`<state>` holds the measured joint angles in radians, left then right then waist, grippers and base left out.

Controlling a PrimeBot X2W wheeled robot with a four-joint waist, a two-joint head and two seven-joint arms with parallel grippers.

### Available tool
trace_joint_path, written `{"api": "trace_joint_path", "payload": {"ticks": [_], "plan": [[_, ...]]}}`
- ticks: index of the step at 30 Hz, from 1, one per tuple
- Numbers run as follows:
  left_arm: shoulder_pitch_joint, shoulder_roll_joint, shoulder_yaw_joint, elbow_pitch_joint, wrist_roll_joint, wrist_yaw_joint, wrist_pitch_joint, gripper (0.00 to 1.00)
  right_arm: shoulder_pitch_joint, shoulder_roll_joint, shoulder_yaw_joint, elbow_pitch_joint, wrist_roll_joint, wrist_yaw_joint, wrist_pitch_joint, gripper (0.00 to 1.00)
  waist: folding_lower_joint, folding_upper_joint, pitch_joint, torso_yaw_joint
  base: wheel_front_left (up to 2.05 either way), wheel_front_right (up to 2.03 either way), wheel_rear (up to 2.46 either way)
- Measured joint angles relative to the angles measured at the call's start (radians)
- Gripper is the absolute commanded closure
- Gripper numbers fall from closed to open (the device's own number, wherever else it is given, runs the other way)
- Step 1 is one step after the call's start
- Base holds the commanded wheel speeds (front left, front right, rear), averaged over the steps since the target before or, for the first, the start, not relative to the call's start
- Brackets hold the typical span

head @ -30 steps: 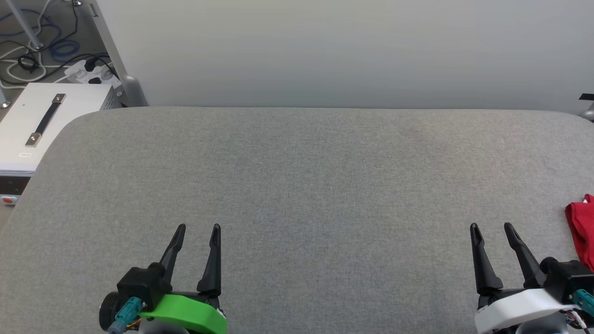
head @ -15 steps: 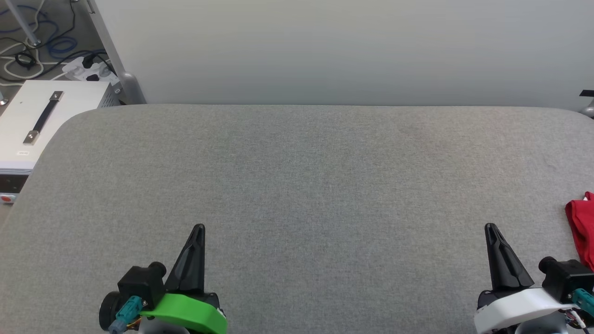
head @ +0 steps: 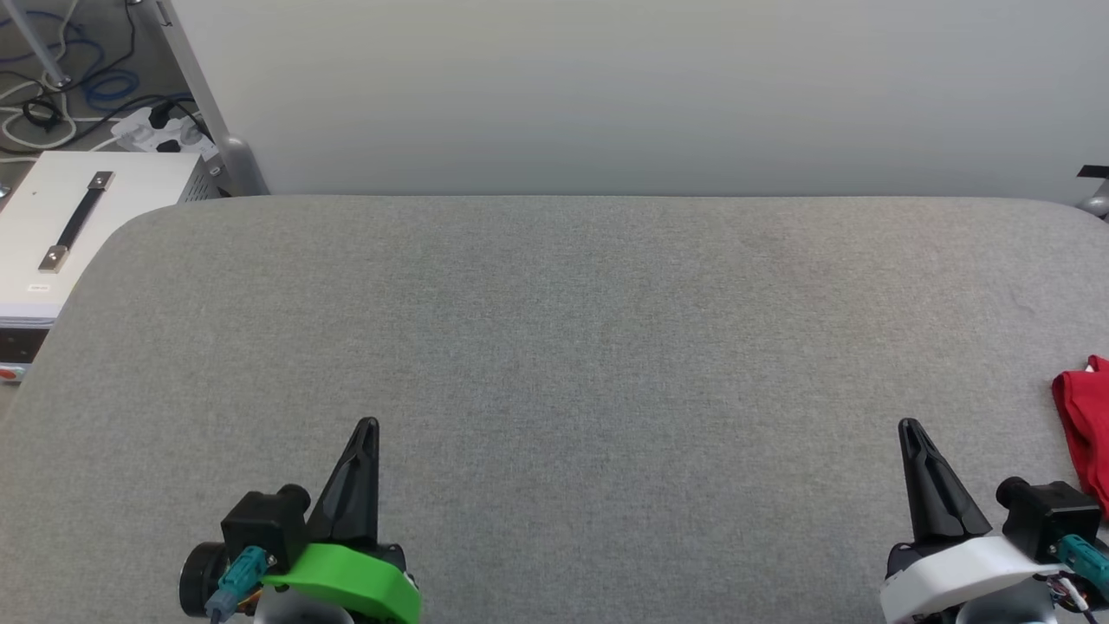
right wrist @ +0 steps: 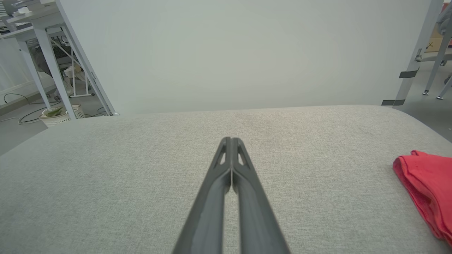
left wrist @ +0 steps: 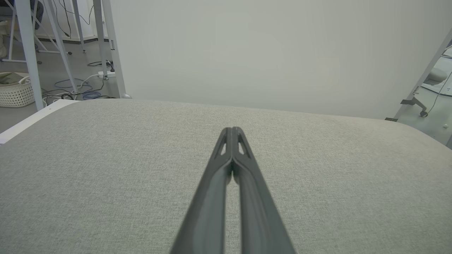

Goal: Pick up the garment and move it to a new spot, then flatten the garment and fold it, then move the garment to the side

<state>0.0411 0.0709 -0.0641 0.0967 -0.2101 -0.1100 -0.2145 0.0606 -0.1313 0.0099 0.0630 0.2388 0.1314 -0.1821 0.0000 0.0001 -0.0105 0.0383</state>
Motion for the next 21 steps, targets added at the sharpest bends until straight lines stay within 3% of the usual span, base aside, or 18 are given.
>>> {"api": "trace_joint_path", "payload": {"ticks": [21], "plan": [[-0.001, -0.002, 0.009, -0.017, 0.041, 0.019, 0.041, 1.0, -0.002, 0.016, -0.002, -0.01, -0.043, 0.0, 0.035, 1.0, 0.0, 0.0, 0.002, -0.008, 0.0, 0.0, 0.0]]}}
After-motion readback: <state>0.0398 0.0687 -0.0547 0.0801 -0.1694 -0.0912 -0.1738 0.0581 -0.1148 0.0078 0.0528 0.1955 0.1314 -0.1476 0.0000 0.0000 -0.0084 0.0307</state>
